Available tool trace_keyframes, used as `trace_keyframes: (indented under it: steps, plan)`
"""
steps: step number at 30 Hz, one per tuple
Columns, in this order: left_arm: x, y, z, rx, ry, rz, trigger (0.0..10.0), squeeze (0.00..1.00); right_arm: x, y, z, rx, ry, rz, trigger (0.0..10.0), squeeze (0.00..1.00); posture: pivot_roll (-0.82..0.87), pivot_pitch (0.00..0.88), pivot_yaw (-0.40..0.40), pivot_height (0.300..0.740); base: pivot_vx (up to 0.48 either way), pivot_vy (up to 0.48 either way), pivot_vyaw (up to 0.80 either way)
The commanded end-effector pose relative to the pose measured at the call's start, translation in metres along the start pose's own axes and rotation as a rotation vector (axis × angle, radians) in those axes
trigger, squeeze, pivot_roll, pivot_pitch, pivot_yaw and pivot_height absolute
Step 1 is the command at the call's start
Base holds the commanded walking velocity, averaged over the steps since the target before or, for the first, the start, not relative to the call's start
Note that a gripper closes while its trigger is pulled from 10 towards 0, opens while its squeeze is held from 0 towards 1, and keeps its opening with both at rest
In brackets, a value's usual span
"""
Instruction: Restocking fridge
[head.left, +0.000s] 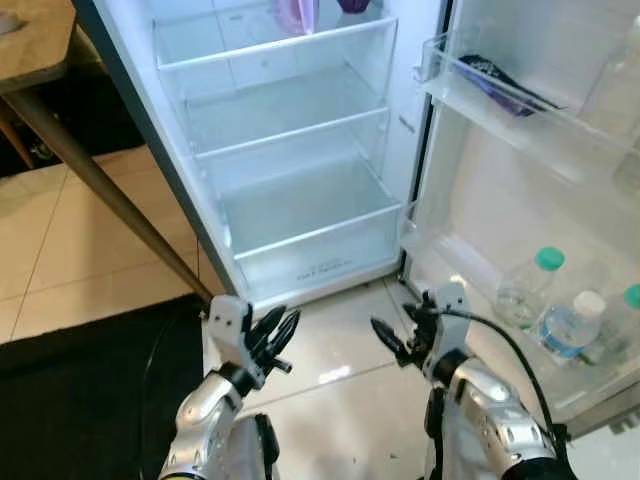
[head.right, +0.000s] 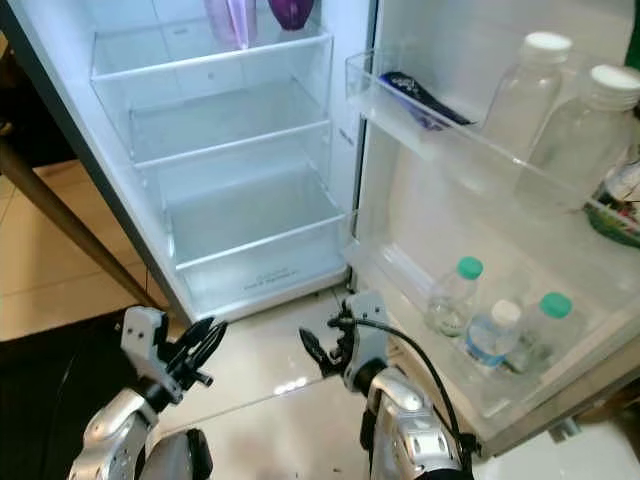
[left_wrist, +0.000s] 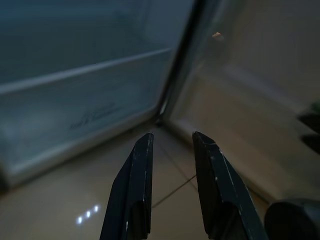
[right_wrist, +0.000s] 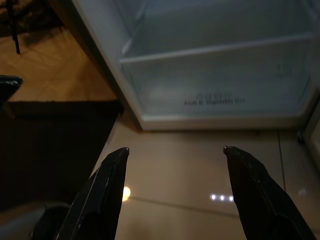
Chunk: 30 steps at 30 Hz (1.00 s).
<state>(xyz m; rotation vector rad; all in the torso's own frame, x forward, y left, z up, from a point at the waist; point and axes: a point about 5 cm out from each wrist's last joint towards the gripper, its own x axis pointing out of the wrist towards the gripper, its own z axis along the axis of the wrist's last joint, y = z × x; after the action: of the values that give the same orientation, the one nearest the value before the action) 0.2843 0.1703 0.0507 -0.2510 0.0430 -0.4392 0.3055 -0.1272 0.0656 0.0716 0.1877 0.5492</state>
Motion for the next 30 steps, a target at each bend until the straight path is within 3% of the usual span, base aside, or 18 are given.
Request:
trace_keyframes:
  steps: [1, 3, 8, 10, 16, 25, 30]
  plan:
    - [-0.012, 0.006, -0.020, -0.059, 0.048, 0.079, 10.0, 0.00, -0.007, -0.002, -0.017, 0.017, 0.051, -0.007, 10.0, 0.00, -0.06, 0.107, 0.051, 0.521, 0.000, 0.000, 0.00]
    - [-0.018, 0.010, -0.029, -0.078, 0.088, 0.116, 10.0, 0.00, -0.009, -0.004, -0.022, 0.027, 0.066, -0.011, 10.0, 0.00, -0.07, 0.098, 0.052, 0.526, 0.000, 0.000, 0.00]
    - [-0.049, 0.022, -0.068, -0.085, 0.304, 0.295, 10.0, 0.00, -0.022, -0.017, -0.053, 0.092, 0.172, -0.079, 10.0, 0.00, -0.07, 0.075, 0.044, 0.551, 0.000, 0.000, 0.00]
    - [-0.051, 0.024, -0.071, -0.075, 0.327, 0.317, 10.0, 0.00, -0.023, -0.018, -0.056, 0.097, 0.186, -0.087, 10.0, 0.00, -0.07, 0.068, 0.041, 0.556, 0.000, 0.000, 0.00]
    - [-0.078, 0.036, -0.087, -0.146, 0.415, 0.463, 10.0, 0.00, -0.043, -0.026, -0.083, 0.123, 0.299, -0.149, 10.0, 0.00, -0.07, 0.061, 0.029, 0.576, 0.000, 0.000, 0.00]
    - [-0.085, 0.041, -0.091, -0.158, 0.446, 0.533, 10.0, 0.00, -0.048, -0.029, -0.091, 0.168, 0.318, -0.166, 10.0, 0.00, -0.07, 0.056, 0.020, 0.576, 0.000, 0.000, 0.00]
    - [-0.083, 0.042, -0.090, -0.151, 0.448, 0.539, 10.0, 0.00, -0.051, -0.027, -0.098, 0.192, 0.339, -0.172, 10.0, 0.00, -0.07, 0.050, 0.020, 0.601, 0.000, 0.000, 0.00]
